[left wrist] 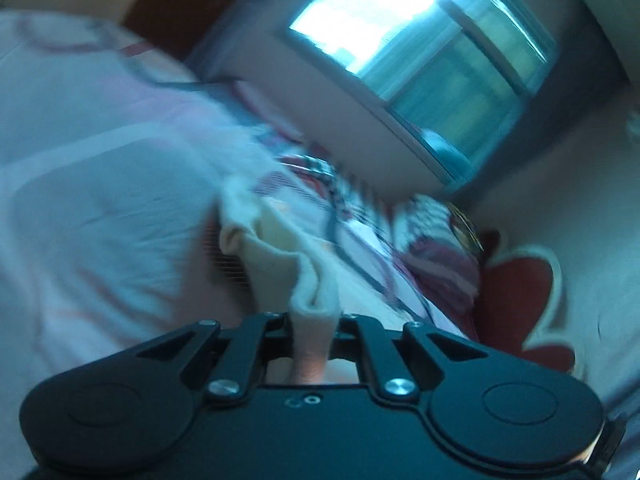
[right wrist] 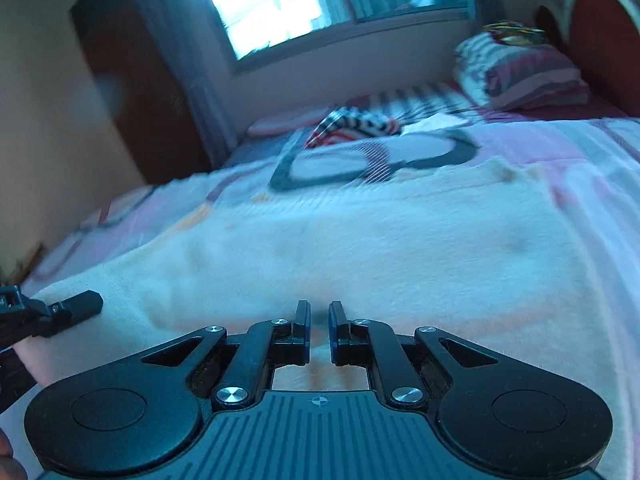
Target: Fold small clothes
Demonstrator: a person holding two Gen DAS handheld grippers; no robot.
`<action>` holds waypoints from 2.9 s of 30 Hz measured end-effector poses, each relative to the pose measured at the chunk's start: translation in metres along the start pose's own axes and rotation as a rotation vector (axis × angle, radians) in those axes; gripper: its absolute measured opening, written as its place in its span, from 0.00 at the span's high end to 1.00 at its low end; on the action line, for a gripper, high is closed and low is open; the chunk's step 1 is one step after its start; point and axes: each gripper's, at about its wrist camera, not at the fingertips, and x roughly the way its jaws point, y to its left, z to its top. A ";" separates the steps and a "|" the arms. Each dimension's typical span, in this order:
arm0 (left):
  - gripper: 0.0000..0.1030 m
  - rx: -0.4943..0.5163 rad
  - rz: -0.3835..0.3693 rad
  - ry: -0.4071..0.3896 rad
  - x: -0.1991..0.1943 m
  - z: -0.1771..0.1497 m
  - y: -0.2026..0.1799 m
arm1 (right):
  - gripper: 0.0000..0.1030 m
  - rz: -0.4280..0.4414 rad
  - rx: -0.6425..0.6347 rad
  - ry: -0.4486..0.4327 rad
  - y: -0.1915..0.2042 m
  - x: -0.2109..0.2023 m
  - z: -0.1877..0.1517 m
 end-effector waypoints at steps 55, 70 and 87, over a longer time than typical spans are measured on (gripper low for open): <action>0.38 0.480 -0.018 0.374 0.127 -0.026 -0.080 | 0.91 -0.075 0.010 0.130 -0.085 -0.027 0.036; 0.36 0.547 0.029 0.383 0.155 -0.024 -0.094 | 0.80 -0.113 -0.057 0.164 -0.105 0.005 0.071; 0.36 0.623 0.045 0.389 0.053 -0.073 -0.062 | 0.89 -0.024 0.005 0.185 -0.089 -0.085 -0.019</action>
